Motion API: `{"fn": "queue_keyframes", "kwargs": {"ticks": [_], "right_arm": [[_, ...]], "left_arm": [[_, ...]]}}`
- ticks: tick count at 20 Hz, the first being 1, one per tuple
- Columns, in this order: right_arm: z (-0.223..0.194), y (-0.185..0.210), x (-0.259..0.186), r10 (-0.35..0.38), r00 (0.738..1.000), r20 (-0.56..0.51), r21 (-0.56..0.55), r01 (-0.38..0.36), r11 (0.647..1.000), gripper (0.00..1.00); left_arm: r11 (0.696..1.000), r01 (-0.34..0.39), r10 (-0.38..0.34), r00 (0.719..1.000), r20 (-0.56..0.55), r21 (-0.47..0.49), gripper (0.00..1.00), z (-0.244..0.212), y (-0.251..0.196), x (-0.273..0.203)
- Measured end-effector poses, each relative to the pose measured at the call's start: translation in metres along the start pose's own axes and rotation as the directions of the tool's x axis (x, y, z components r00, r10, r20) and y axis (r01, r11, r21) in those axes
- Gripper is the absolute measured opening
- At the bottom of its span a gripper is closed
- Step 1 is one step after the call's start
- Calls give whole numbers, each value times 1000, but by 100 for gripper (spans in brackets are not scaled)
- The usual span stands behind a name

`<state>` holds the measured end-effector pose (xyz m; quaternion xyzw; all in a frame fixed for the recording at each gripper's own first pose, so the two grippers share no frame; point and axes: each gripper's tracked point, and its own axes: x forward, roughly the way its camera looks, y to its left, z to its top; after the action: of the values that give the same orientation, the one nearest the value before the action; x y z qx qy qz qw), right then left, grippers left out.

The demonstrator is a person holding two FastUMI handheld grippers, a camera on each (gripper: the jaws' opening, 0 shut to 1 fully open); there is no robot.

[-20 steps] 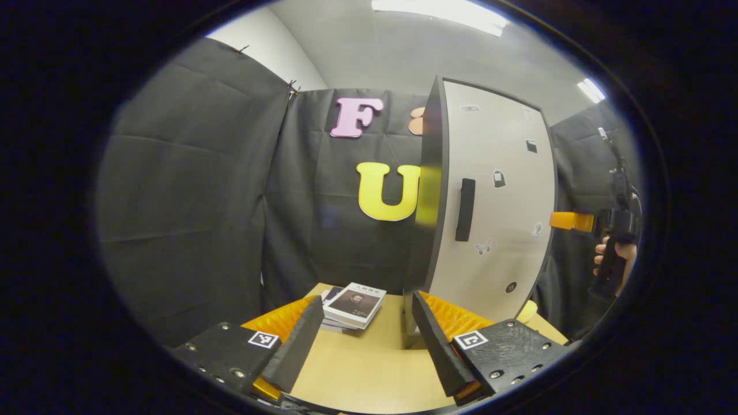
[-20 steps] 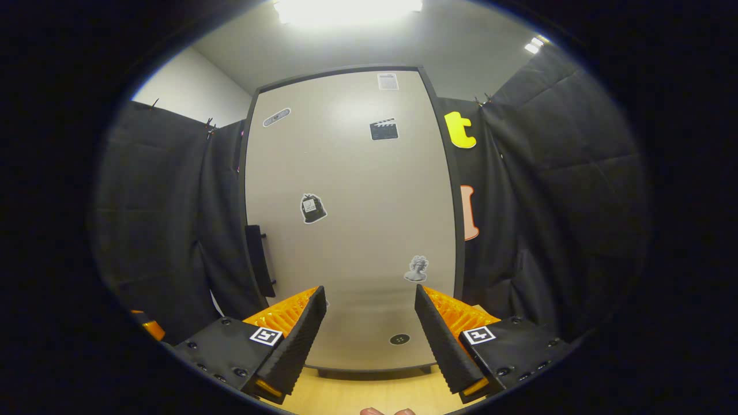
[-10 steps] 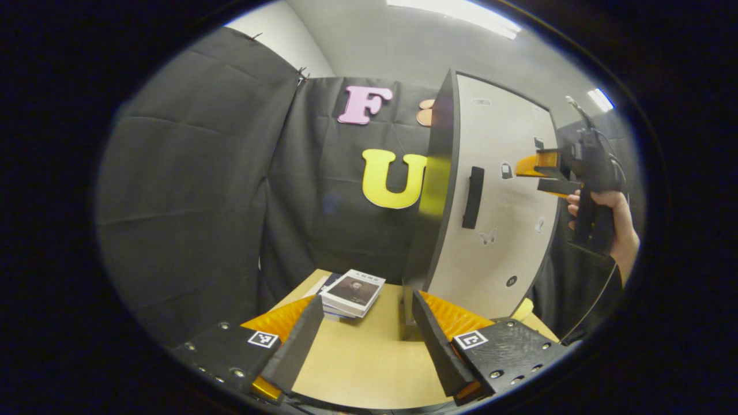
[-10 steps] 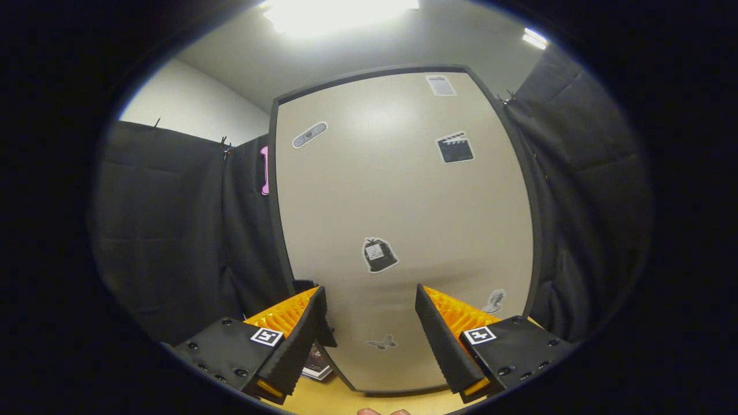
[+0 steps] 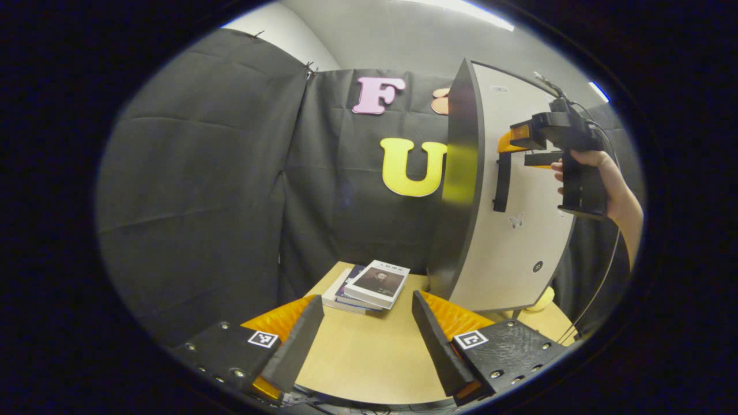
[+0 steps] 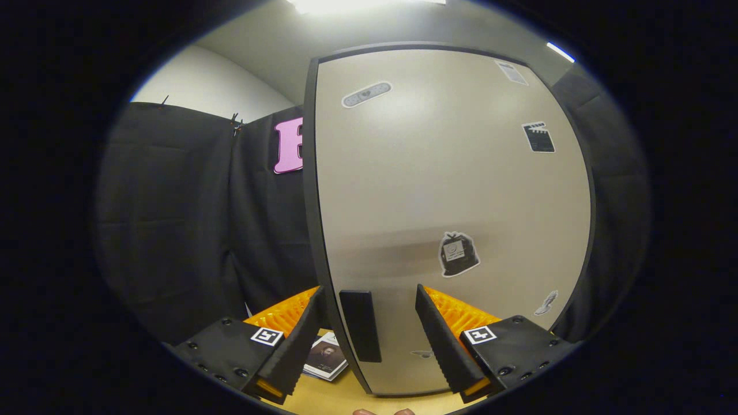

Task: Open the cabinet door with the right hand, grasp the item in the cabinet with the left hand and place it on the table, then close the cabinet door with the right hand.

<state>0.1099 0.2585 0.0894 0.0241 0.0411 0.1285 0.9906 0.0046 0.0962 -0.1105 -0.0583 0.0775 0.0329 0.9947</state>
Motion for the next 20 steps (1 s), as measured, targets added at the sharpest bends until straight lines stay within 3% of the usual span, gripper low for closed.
{"fn": "queue_keyframes", "kwargs": {"ticks": [7,8,9,10,11,12,14,15,16,17,20], "right_arm": [[-27,-1,21,-80,996,-30,-60,78,995,92],[-32,0,23,-77,996,-50,-55,75,996,84],[-36,2,24,-72,995,-64,-48,69,996,63],[-39,3,26,-70,995,-67,-35,68,997,56],[-40,3,27,-71,995,-69,-18,70,997,53],[-43,3,23,-76,994,-77,-8,75,997,58],[-43,2,28,-87,994,-68,-21,85,996,37],[-43,3,28,-89,994,-67,-42,86,995,34],[-44,2,28,-87,994,-72,-55,83,995,37],[-43,2,27,-74,995,-63,-35,72,997,27],[-45,3,27,-21,998,-53,-12,20,1000,28]], "left_arm": [[1000,-24,24,999,-23,-18,94,-20,21,11],[999,-31,30,999,-24,-15,95,-23,23,11],[999,-40,40,999,-25,-3,95,-26,25,12],[999,-46,47,998,-30,11,95,-31,27,12],[998,-53,54,998,-41,23,95,-34,29,12],[998,-60,61,997,-46,34,94,-36,31,11],[997,-63,64,997,-30,36,91,-32,30,10],[998,-60,61,998,-28,30,94,-30,29,10],[998,-56,56,998,-27,24,92,-32,29,8],[998,-54,54,998,-30,21,92,-34,29,7],[997,-60,62,997,-37,37,92,-41,31,-9]]}}
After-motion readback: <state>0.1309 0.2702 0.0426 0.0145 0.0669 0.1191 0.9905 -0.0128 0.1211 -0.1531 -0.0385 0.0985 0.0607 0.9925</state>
